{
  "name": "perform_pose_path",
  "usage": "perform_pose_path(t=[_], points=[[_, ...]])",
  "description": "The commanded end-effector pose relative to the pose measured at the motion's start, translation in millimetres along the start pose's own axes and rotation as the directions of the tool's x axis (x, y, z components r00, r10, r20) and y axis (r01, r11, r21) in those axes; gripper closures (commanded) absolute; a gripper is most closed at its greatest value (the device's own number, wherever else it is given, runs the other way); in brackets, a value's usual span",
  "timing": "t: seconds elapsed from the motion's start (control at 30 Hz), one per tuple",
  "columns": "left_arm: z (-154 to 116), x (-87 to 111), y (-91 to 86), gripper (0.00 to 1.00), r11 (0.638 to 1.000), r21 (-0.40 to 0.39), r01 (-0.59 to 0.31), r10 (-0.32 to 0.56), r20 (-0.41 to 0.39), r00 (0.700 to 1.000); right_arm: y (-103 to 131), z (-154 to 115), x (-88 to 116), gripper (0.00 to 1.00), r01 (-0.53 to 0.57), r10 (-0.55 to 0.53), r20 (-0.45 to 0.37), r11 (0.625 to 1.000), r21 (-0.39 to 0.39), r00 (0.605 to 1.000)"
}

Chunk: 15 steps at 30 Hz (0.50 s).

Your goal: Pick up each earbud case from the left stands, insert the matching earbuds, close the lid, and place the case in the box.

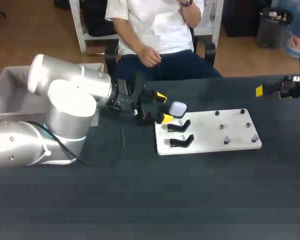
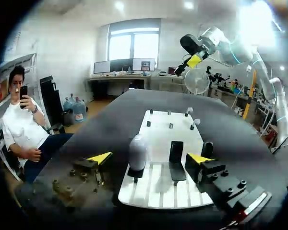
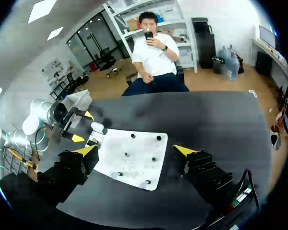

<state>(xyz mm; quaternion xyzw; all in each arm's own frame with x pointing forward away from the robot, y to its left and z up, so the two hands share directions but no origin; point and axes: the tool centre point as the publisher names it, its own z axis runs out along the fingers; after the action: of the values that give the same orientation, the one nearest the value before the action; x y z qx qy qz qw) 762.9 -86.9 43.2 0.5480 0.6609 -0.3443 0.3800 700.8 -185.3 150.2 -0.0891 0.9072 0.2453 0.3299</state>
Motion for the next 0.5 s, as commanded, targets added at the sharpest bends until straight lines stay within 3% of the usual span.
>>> perform_pose_path(t=[0.03, 0.33, 0.5], points=[[14, -0.1, 8.4, 0.00, 1.000, 0.018, 0.013, -0.012, -0.012, 1.000, 0, 0, 0, 0.00, 0.001, -0.001, 0.000, 1.000, 0.001, 1.000], [25, 4.8, 10.4, 0.00, 0.999, 0.029, 0.032, -0.032, -0.008, 0.999, 0, 0, 0, 0.00, 0.001, -0.001, 0.000, 1.000, 0.001, 1.000], [32, 5.0, 11.8, 0.09, 0.998, 0.046, 0.042, -0.043, 0.009, 0.999, 0, 0, 0, 0.00, 0.001, -0.001, 0.000, 1.000, 0.001, 1.000]])
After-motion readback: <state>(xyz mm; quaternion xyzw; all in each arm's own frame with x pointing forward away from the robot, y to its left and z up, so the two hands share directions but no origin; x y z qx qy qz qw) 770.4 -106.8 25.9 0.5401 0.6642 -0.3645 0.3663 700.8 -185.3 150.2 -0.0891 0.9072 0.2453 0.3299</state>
